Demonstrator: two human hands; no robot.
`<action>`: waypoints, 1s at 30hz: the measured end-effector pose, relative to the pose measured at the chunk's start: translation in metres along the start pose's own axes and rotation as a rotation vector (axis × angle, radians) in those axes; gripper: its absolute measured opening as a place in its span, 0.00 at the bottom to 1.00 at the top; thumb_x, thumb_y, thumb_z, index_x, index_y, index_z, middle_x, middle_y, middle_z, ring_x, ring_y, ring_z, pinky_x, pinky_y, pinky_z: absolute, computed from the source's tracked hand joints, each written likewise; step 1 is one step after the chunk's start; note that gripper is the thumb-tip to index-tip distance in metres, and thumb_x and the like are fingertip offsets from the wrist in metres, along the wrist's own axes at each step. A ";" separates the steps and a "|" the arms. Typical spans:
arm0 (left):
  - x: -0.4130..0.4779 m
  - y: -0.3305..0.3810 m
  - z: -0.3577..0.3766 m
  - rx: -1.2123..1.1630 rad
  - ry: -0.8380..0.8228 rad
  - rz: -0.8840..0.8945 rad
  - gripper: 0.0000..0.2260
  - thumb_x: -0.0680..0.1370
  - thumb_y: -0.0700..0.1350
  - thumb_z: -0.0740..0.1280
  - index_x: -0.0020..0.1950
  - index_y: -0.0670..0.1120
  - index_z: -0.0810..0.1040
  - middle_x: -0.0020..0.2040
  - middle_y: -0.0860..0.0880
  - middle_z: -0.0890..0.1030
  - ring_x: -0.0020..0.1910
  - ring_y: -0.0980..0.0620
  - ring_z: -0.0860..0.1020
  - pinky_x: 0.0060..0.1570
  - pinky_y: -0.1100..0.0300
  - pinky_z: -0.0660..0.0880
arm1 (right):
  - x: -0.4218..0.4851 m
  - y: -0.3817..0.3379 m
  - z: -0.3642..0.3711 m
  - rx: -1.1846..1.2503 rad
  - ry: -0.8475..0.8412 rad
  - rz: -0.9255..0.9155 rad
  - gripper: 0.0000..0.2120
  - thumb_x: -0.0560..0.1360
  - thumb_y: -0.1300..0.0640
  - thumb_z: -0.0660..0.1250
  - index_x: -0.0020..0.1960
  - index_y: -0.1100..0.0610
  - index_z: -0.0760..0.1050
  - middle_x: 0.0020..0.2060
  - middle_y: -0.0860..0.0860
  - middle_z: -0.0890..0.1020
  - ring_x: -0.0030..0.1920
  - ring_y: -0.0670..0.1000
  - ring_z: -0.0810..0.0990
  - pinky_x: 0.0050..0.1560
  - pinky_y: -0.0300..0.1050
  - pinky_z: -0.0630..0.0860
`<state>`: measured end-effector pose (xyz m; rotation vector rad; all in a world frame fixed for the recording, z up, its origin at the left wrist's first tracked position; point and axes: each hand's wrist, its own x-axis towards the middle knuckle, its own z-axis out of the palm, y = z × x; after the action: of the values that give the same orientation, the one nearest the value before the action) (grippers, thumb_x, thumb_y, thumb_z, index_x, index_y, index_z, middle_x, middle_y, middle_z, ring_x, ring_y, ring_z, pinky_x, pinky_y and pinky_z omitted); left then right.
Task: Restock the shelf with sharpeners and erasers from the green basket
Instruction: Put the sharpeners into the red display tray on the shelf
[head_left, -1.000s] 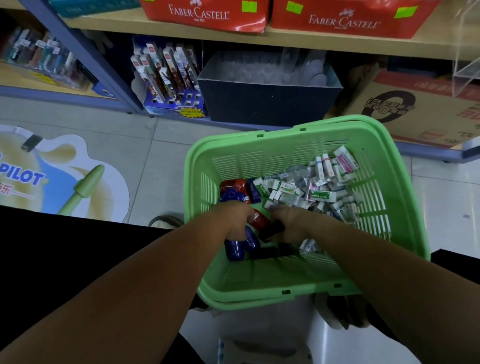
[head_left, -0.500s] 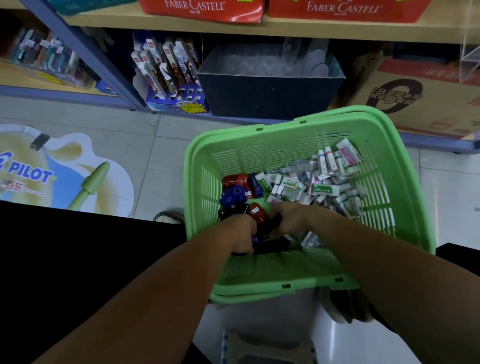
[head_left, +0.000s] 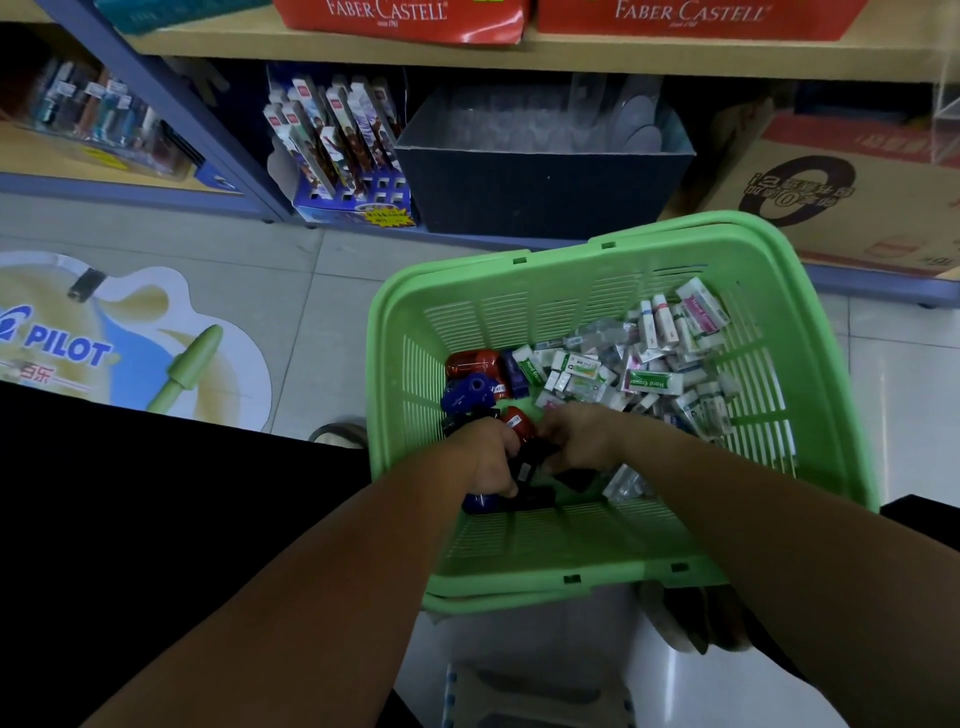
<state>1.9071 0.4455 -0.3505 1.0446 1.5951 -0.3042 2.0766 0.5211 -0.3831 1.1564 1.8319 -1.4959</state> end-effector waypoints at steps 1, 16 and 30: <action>0.000 0.001 0.000 0.006 0.008 0.010 0.26 0.73 0.39 0.79 0.69 0.47 0.78 0.65 0.46 0.79 0.64 0.44 0.77 0.67 0.47 0.76 | -0.003 -0.001 -0.003 0.065 0.027 -0.006 0.16 0.74 0.59 0.78 0.59 0.50 0.79 0.54 0.50 0.83 0.53 0.51 0.83 0.50 0.43 0.80; -0.020 0.026 -0.034 -0.270 0.156 0.021 0.21 0.76 0.31 0.72 0.58 0.53 0.72 0.49 0.39 0.83 0.43 0.43 0.85 0.46 0.51 0.84 | -0.009 -0.020 -0.017 0.448 0.271 -0.024 0.03 0.79 0.59 0.68 0.53 0.56 0.75 0.42 0.55 0.80 0.37 0.53 0.77 0.32 0.44 0.75; -0.036 0.013 -0.036 0.145 0.224 0.085 0.09 0.77 0.37 0.72 0.57 0.43 0.79 0.52 0.45 0.80 0.51 0.47 0.80 0.41 0.60 0.76 | 0.015 -0.024 0.017 -0.662 0.351 0.045 0.25 0.77 0.50 0.75 0.71 0.47 0.71 0.54 0.50 0.81 0.46 0.52 0.83 0.41 0.48 0.82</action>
<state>1.8911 0.4608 -0.3025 1.2915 1.7416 -0.2547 2.0461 0.5080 -0.3870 1.1413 2.2607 -0.5818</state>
